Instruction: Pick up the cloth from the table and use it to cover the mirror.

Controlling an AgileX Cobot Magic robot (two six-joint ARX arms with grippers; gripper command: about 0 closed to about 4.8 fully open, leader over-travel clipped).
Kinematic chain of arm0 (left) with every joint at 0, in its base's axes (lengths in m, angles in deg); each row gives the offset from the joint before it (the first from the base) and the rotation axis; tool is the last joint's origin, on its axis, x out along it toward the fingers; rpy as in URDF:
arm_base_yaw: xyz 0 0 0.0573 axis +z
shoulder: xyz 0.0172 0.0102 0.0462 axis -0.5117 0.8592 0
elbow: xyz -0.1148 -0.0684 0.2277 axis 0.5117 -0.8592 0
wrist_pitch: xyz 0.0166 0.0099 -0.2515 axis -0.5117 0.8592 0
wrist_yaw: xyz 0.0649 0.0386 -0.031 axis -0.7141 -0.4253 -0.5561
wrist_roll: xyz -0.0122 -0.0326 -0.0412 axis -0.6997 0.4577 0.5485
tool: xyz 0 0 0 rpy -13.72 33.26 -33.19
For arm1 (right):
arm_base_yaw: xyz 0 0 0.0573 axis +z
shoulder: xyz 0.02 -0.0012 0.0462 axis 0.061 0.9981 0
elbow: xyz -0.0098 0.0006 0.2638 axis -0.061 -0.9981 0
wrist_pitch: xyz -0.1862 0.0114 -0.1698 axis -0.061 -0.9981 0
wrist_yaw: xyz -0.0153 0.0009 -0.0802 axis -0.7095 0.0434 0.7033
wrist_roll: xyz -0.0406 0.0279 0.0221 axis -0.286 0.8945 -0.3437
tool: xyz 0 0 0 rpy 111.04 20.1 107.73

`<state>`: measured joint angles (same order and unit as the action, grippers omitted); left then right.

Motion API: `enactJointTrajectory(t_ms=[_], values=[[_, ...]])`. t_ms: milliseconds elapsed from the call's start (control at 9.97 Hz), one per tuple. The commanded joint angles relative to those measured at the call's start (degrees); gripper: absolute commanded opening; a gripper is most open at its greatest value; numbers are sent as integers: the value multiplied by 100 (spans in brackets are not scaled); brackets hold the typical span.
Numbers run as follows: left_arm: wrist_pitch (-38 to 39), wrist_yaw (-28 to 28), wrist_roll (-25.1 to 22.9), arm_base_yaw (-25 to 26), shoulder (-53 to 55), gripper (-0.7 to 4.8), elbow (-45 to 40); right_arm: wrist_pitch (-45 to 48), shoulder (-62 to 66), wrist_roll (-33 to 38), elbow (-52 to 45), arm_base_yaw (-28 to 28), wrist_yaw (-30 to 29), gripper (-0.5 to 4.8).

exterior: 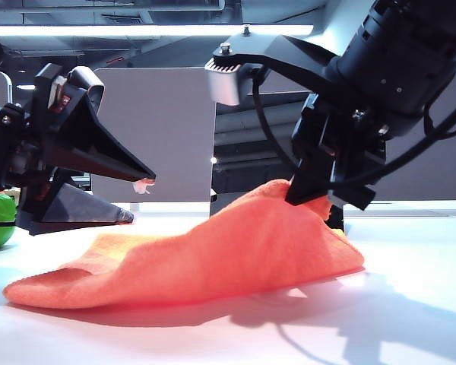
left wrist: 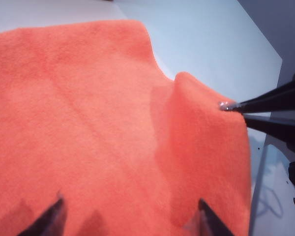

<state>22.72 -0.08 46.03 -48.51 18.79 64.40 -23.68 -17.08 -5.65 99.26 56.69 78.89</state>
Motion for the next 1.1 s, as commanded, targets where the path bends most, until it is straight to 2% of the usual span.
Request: enactJointTrajectory(t_ms=[100, 201, 301, 501, 602, 802, 902, 1103], values=[[1128, 63, -739, -4, -431, 310, 11, 125, -37, -13, 20, -114, 70, -6], [2111, -496, -1816, -4, -1016, 311, 13, 151, -37, 7, 20, -269, 68, -6], [3003, -1537, -3292, -4, -1838, 377, 15, 321, -37, 11, 20, -422, 7, -6], [3473, -2350, -4409, -4, -1829, 377, 26, 470, -37, 9, 20, -422, 9, -6], [3436, -2813, -4994, -2, -1827, 377, 42, 485, -37, 11, 20, -422, 7, -6], [3145, -2800, -5042, -2, -1790, 377, 50, 481, -37, 13, 20, -420, 4, -6], [3099, -2496, -5040, -2, -1639, 377, 55, 474, -37, 13, 20, -420, 4, -6], [3110, -2260, -4999, -2, -1314, 377, 173, 413, -37, 13, 20, -417, 4, -6]])
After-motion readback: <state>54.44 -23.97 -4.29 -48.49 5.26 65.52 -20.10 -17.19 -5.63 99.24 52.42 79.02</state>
